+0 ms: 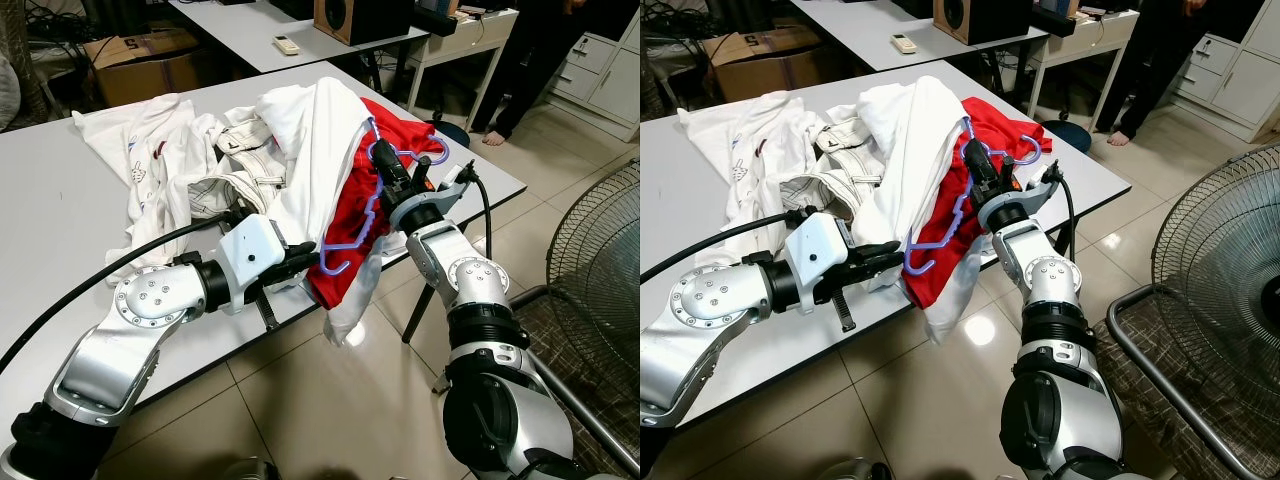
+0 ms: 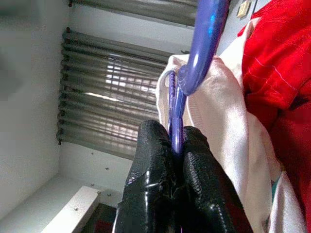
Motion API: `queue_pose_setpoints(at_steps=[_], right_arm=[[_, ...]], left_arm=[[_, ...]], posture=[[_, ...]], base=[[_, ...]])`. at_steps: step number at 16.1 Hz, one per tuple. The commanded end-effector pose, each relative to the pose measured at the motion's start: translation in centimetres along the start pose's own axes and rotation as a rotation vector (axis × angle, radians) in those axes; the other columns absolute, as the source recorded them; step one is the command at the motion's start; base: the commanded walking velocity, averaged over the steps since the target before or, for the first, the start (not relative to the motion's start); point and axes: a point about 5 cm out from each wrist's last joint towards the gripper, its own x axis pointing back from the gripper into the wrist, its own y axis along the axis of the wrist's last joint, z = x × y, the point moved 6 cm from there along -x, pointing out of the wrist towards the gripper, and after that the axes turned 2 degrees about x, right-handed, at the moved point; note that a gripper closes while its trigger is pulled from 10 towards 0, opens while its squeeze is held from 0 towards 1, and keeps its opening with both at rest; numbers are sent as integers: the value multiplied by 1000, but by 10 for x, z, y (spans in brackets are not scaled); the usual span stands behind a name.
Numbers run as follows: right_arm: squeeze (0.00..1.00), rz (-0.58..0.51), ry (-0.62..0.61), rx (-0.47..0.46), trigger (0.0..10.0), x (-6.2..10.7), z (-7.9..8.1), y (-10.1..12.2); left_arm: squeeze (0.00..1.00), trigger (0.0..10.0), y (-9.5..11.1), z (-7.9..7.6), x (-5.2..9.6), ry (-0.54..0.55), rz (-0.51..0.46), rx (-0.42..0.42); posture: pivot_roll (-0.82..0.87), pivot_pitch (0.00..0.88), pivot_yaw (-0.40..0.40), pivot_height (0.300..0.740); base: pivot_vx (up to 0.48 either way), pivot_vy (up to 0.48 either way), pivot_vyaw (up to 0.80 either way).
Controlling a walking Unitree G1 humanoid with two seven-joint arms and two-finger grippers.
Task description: Hang hanger
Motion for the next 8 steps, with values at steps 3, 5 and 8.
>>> queue_pose_setpoints(at_steps=[3, 5, 8], right_arm=[[0, -35, 13, -7, 10000, -3, 6, 7], [0, -35, 13, -7, 10000, -3, 6, 7], [0, -78, -12, 61, 10000, -20, 13, 9]], left_arm=[[0, 0, 1, -5, 1, -29, -5, 9], [0, 0, 1, -5, 1, -29, -5, 9], [0, 0, 1, -6, 3, -38, -25, 176]], posture=[[11, 0, -36, 740], [11, 0, -36, 740], [15, 0, -36, 740]], base=[[0, 0, 0], [0, 0, 0], [0, 0, 0]])
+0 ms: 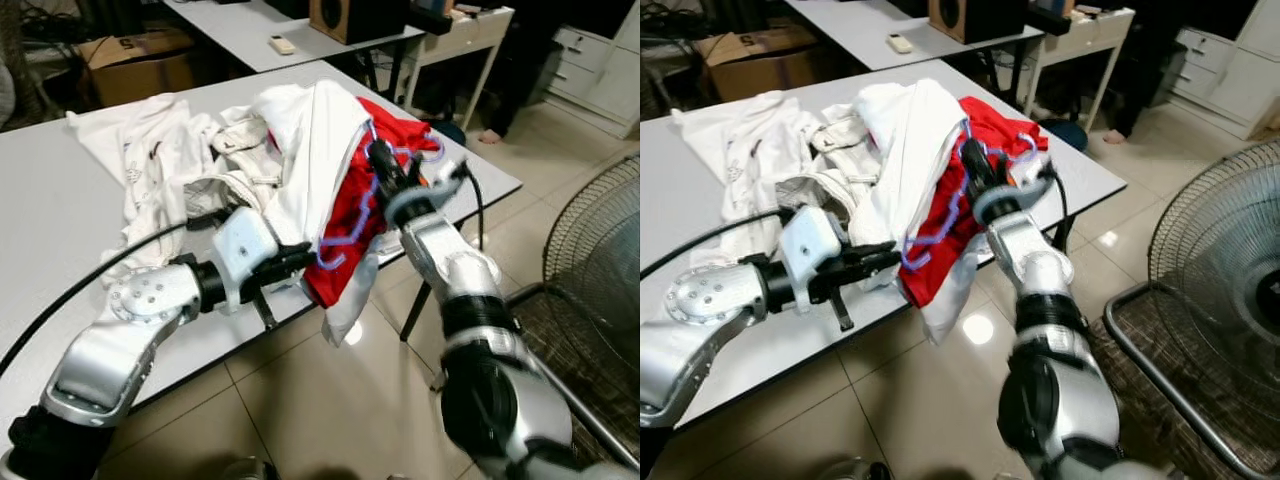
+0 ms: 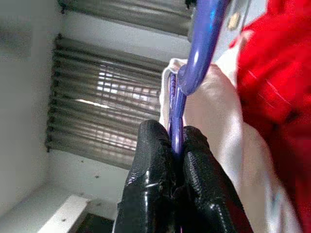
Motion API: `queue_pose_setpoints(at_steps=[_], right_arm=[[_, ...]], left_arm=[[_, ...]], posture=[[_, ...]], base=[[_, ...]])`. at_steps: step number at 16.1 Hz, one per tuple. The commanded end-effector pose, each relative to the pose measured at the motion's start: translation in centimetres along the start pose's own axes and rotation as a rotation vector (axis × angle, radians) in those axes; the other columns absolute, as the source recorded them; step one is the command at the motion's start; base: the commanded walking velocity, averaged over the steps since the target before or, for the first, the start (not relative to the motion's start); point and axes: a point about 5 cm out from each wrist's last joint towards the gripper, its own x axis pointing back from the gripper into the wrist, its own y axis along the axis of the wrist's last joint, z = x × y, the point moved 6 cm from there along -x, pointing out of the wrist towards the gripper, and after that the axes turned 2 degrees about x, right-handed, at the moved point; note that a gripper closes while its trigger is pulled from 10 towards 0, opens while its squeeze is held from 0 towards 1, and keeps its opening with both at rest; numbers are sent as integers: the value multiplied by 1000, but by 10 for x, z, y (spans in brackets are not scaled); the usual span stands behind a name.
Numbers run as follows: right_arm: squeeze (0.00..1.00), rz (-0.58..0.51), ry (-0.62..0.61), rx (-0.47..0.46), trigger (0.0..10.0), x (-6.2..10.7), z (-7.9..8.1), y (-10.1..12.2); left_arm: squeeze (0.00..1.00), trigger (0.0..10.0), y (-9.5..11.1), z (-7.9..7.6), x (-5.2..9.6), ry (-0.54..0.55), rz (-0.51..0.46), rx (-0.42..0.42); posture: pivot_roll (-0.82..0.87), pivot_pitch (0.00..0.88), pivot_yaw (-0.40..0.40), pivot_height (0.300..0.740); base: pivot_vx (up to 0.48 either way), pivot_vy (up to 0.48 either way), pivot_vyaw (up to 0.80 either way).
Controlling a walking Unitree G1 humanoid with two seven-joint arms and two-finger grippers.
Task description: Hang hanger
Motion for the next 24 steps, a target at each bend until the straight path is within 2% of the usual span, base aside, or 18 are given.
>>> queue_pose_setpoints(at_steps=[1, 6, 8, 9, 11, 13, 16, 18, 19, 20, 22, 24], right_arm=[[0, -43, 16, 22, 10000, -4, 9, 10], [0, -66, 19, 21, 10000, -8, 10, 13], [0, -104, 23, -8, 10000, -11, 14, 20], [0, -139, 35, -77, 10000, -13, 19, 31], [0, -139, 37, -50, 10000, -13, 20, 33], [0, -142, 35, -44, 10000, -15, 20, 33], [0, -160, 14, -59, 10000, -18, 18, 29], [0, -149, -7, -22, 10000, -20, 16, 25], [0, -131, -31, -1, 10000, -20, 13, 20], [0, -93, -67, 54, 10000, -21, 8, 10], [0, -89, -82, 41, 10000, -21, 5, 5], [0, -57, -76, 22, 10000, -23, 6, -10]], left_arm=[[0, 0, 1, -9, -2, -48, -4, 20], [0, 0, 7, -13, -5, -72, -28, 54], [0, 0, 5, -17, -5, -99, -18, 66], [0, 0, -4, 6, 0, 18, 6, 81], [0, 0, -3, 21, 9, 68, -2, 95], [0, 0, 1, 23, 13, 46, -14, 113], [0, 0, 9, -19, 4, -175, -37, 145], [0, 0, 22, -32, -7, -228, -104, 177], [0, 0, 27, -34, -12, -241, -124, 176], [0, 0, 34, -30, -21, -227, -144, 159], [0, 0, 38, -31, -26, -242, -145, 149], [0, 0, 31, -42, -42, -272, -97, 87]], posture=[[15, 0, -36, 740], [13, 0, -34, 740], [13, 0, -34, 740], [12, 0, -32, 740], [11, 0, -32, 740], [13, 0, -31, 740], [10, 0, -29, 740], [6, 0, -28, 740], [6, 0, -29, 740], [8, 0, -31, 740], [12, 0, -32, 740], [16, 0, -29, 740]], base=[[0, 0, 0], [0, 0, 0], [0, 0, 0], [0, 0, 0], [0, 0, 0], [0, 0, 0], [0, 0, 0], [0, 0, 0], [0, 0, 0], [0, 0, 0], [0, 0, 0], [0, 0, 0]])
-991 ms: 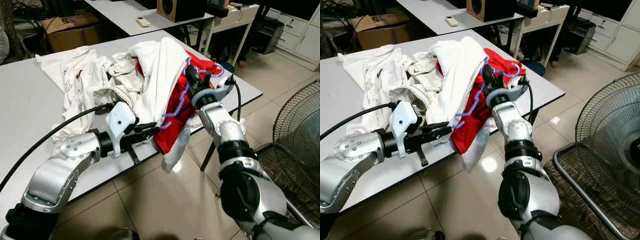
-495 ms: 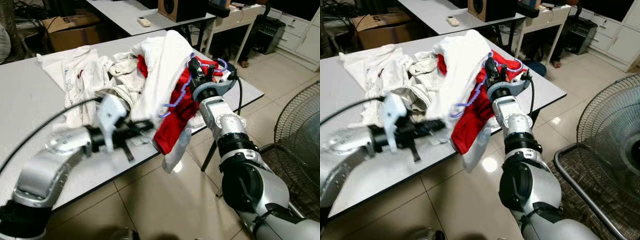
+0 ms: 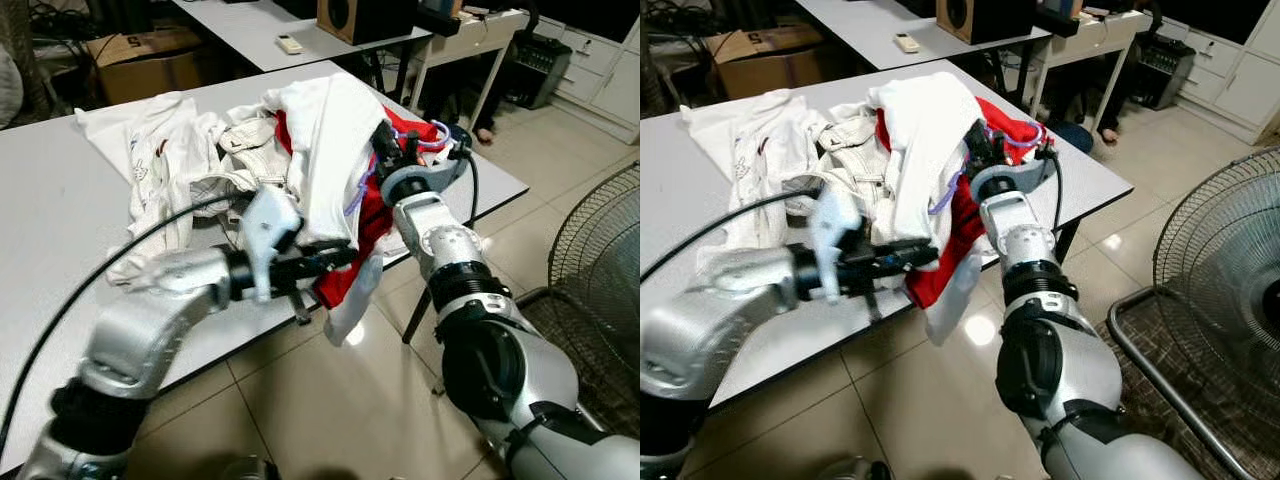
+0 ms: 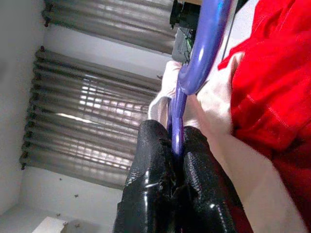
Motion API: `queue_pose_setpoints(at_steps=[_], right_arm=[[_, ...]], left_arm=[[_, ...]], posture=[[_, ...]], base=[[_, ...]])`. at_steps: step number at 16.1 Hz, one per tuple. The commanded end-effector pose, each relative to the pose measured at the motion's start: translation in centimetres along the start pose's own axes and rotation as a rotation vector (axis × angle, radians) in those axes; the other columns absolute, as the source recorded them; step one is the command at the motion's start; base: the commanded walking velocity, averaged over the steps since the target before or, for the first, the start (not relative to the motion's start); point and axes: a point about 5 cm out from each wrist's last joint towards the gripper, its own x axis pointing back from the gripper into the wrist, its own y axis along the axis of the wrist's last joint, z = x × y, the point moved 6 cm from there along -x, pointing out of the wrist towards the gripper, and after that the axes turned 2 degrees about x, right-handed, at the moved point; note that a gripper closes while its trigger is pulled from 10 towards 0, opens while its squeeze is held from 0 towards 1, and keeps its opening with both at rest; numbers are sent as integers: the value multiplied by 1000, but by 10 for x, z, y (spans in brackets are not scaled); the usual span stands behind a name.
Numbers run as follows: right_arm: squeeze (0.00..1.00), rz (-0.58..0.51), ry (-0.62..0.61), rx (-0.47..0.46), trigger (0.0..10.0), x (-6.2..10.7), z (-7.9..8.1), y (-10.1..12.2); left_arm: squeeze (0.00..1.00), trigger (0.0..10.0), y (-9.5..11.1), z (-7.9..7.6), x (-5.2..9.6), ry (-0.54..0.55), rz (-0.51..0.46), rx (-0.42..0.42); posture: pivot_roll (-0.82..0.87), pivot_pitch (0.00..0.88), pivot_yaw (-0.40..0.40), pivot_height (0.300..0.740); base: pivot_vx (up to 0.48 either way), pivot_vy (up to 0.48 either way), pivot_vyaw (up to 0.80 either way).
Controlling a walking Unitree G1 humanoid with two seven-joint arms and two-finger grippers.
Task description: Hang hanger
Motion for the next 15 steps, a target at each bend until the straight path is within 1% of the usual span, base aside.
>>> queue_pose_setpoints(at_steps=[1, 2, 3, 4, 5, 6, 7, 8, 9, 10, 11, 12, 13, 14, 15], right_arm=[[0, 28, 25, -7, 10000, -4, 11, -15], [0, 34, 35, -15, 10000, -5, 13, -19], [0, 34, 44, -15, 10000, -5, 15, -19], [0, 29, 44, -17, 10000, -3, 11, -16], [0, 20, 34, -20, 10000, -1, 6, -12], [0, 14, 33, -21, 10000, 0, 4, -10], [0, 10, 34, -19, 10000, 0, 4, -9], [0, -1, 49, -13, 10000, 2, 4, -4], [0, -4, 57, -12, 10000, 2, 5, -2], [0, -10, 68, -12, 10000, 3, 6, 1], [0, -22, 89, -27, 10000, 6, 6, 8], [0, -26, 101, -27, 10000, 7, 6, 11], [0, -29, 126, -32, 10000, 8, 10, 15], [0, -24, 164, 1, 10000, 10, 17, 21], [0, -19, 179, 30, 10000, 12, 20, 24]], left_arm=[[0, 3922, 1, -18, -18, -77, 16, -75], [0, 5255, -3, -19, -21, -77, 38, -112], [0, 10000, -3, -28, -20, -135, 35, -114], [396, 10000, 3, -35, -22, -157, -3, -124], [1000, 10000, 8, -38, -24, -158, -31, -136], [1000, 10000, 11, -37, -26, -146, -47, -172], [1000, 10000, 15, -34, -27, -121, -70, -189], [1000, 10000, 32, -24, -24, -58, -154, -185], [1000, 10000, 38, -19, -22, -36, -183, -182], [1000, 10000, 41, -19, -19, -42, -199, -179], [1000, 10000, 29, -28, -11, -116, -135, -188], [1000, 10000, 9, -39, -3, -188, -38, -190], [1000, 10000, -6, -45, 4, -224, 24, -198], [1000, 10000, -11, -49, 17, -231, 29, -147], [1000, 10000, -9, -46, 23, -208, 8, -115]], posture=[[16, 0, -26, 740], [19, 0, -24, 740], [21, 0, -20, 740], [28, 0, -16, 740], [31, 0, -11, 740], [29, 0, 1, 740], [27, 0, 11, 740], [23, 0, 27, 740], [24, 0, 28, 740], [28, 0, 25, 740], [35, 0, 19, 740], [32, 0, 16, 740], [25, 0, 18, 740], [-7, 0, 45, 740], [-11, 0, 49, 740]], base=[[0, 0, 0], [0, 0, 0], [0, 0, 0], [0, 0, 0], [0, 0, 0], [0, 0, 0], [0, 0, 0], [0, 0, 0], [0, 0, 0], [0, 0, 0], [0, 0, 0], [0, 0, 0], [0, 0, 0], [0, 0, 0], [0, 0, 0]])
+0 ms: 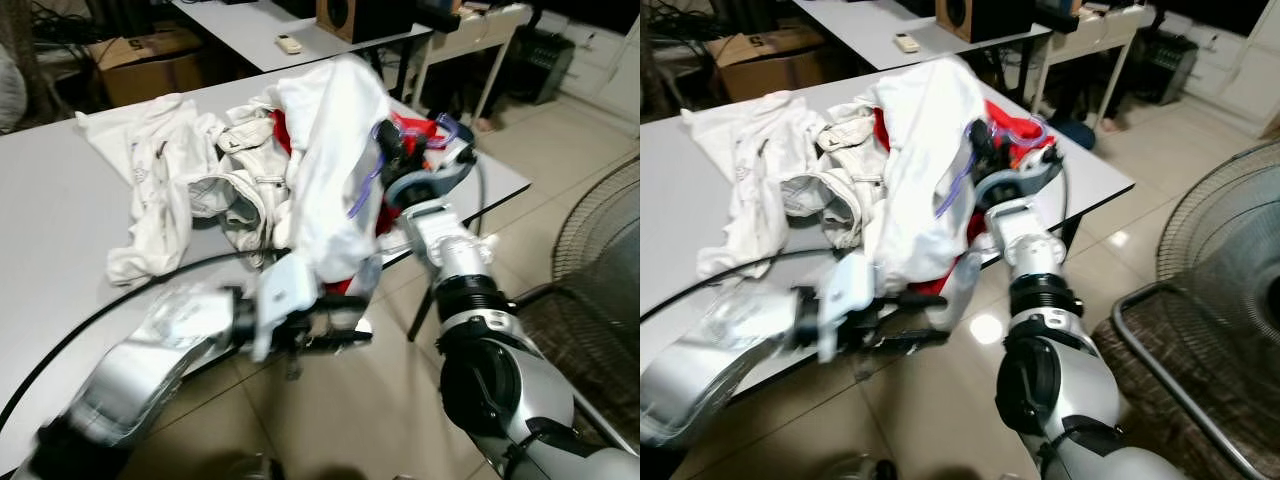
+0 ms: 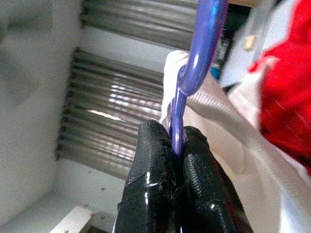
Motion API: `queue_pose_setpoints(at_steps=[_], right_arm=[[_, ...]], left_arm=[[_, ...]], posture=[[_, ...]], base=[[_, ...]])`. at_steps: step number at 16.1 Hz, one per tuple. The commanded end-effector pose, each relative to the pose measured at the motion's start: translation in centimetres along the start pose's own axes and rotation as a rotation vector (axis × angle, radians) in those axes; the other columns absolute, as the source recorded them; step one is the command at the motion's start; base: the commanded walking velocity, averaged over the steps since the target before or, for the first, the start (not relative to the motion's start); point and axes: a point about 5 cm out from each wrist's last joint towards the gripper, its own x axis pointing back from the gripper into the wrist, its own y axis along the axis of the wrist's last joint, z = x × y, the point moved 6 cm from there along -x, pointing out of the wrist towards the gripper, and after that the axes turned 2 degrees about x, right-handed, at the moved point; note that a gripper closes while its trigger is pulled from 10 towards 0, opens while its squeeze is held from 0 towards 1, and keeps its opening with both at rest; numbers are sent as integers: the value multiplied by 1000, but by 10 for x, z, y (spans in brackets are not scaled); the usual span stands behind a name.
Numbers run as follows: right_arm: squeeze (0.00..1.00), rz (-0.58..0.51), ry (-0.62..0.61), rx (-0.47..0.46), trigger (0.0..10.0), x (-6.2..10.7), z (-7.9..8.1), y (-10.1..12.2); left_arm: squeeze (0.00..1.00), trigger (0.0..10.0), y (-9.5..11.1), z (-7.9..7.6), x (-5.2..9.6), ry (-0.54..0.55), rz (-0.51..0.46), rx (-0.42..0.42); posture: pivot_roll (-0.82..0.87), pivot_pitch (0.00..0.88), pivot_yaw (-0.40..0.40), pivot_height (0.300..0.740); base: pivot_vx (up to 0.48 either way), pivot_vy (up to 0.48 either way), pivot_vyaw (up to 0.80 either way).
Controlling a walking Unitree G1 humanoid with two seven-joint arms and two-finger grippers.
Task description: Hang hanger
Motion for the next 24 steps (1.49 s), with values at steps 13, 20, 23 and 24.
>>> queue_pose_setpoints(at_steps=[13, 20, 23, 24], right_arm=[[0, 140, 411, 118, 10000, 79, 104, 10], [0, 316, 486, 190, 10000, 87, 148, -41], [0, 374, 412, 170, 10000, 87, 131, -58], [0, 380, 412, 163, 10000, 87, 131, -59]], left_arm=[[1000, 10000, -9, 66, 119, 816, -131, 194], [1000, 10000, -5, 36, 103, 754, -155, 225], [1000, 10000, -3, 27, 100, 744, -171, 242], [1000, 10000, -3, 25, 100, 744, -170, 245]], posture=[[-16, 7, -9, 740], [28, 18, -78, 740], [47, 22, -104, 740], [48, 23, -108, 740]], base=[[0, 0, 749], [0, 0, 726], [0, 0, 725], [0, 0, 731]])
